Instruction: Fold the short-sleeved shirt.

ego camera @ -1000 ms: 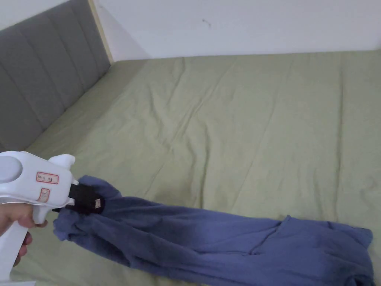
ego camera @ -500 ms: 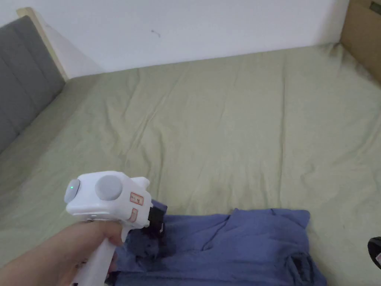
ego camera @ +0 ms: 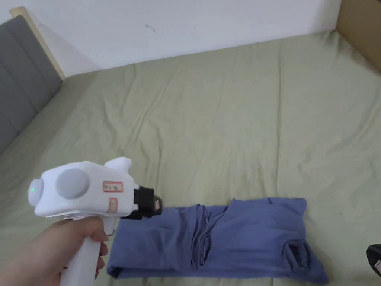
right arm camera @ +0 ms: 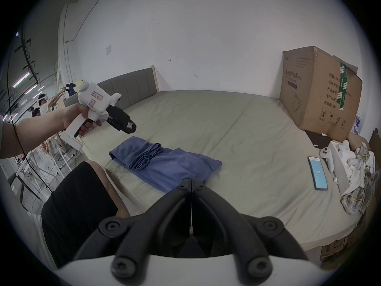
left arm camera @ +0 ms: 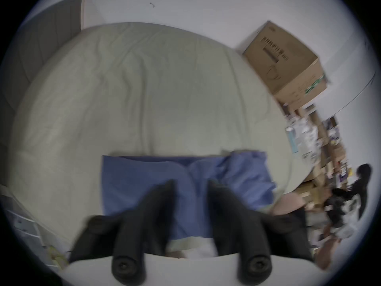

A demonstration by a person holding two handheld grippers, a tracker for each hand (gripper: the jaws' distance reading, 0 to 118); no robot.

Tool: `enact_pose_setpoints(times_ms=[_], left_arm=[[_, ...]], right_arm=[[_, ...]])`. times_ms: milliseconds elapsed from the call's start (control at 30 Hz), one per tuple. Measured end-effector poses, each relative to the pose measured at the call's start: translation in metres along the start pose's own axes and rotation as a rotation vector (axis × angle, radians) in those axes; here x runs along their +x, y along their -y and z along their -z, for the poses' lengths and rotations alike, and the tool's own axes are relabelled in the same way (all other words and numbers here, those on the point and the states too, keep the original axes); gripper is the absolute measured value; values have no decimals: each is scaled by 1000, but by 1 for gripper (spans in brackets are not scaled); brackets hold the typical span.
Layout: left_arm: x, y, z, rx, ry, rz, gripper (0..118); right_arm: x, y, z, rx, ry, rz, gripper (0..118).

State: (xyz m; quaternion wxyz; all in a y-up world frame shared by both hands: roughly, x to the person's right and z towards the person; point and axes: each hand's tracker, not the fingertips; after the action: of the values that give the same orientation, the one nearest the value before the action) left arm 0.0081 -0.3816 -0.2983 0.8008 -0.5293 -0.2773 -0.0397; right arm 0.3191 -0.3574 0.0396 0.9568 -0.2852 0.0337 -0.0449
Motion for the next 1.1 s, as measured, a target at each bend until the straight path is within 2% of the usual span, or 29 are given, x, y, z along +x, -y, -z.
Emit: enact_pose_setpoints(times_ms=[33,133,200,300,333,400,500,567,633,700,733,767,833,867,900,1000,1067,1100], left_arm=[[4,6,11,-31,-62,7,1],[20,19,46,-101,77,6,1],[43,29,65,-133,111,34,1],[67,39,108,-207,66,86,1],[68,40,117,-211,61,60,0],[69,35,110,-177,134,21,0],[62,30,84,-170,277,50,0],[45,25,51,-89,279,85,0],[5,20,17,-10,306,86,1],[-44,13,-7,33,296,19,2],[-75,12,-12,66,295,-22,15],[-101,11,-16,81,303,-56,40],[-150,12,-15,27,390,-160,101],[-171,14,-9,1,407,-247,114],[-185,17,-3,-8,411,-298,117],[-202,26,17,25,477,-399,116],[-202,32,37,-10,514,-409,115],[-198,33,50,-34,510,-398,110]], right_arm=[[-3,0,1,-2,-3,-5,0],[-9,-1,-1,-7,5,-32,0],[-10,-2,-4,-11,6,-37,0],[-11,-4,-10,-11,9,-36,0],[-11,-4,-12,-11,13,-38,0],[-14,-6,-15,-7,21,-45,0],[-15,-7,-17,-7,17,-42,0],[-17,-8,-15,-17,18,-46,0],[-18,-9,-13,-30,25,-56,0],[-19,-10,-11,-36,23,-55,0],[-19,-11,-9,-38,20,-52,0],[-20,-11,-7,-40,17,-48,0],[-23,-13,-2,-44,8,-43,0],[-25,-14,2,-47,5,-44,0],[-27,-16,4,-52,3,-46,0],[-35,-19,10,-66,-9,-63,0],[-39,-21,14,-74,-16,-76,0],[-41,-22,16,-80,-11,-83,0]])
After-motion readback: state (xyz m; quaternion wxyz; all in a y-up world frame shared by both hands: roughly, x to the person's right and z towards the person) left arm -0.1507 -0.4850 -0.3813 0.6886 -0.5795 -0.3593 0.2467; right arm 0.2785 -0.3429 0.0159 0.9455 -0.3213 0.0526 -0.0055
